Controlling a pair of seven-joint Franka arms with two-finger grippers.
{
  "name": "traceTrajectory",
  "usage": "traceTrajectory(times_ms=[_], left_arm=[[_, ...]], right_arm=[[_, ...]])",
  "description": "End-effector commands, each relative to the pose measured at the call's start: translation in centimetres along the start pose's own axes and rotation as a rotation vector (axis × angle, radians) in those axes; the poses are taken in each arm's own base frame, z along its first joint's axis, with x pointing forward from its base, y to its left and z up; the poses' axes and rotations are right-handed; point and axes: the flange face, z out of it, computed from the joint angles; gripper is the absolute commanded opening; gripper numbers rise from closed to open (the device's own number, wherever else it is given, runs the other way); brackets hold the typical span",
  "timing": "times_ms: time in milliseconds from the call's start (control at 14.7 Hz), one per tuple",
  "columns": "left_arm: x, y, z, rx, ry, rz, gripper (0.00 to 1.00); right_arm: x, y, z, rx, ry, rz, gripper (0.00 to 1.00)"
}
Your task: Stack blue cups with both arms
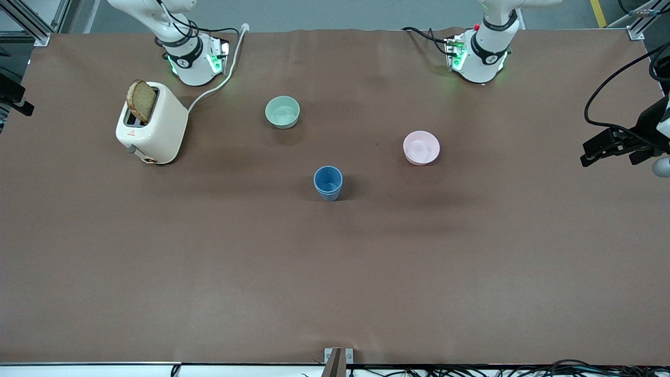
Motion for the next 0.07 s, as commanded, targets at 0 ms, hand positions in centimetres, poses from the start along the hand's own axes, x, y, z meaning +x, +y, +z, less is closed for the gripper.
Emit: traceTrajectory(times_ms=[0], left_arm=[[-0.61,0.09,-0.86,0.000,0.000,0.003,1.00]], right_arm=[[-0.26,-0.01,-0.13,0.020,0.007,-0.010,1.00]])
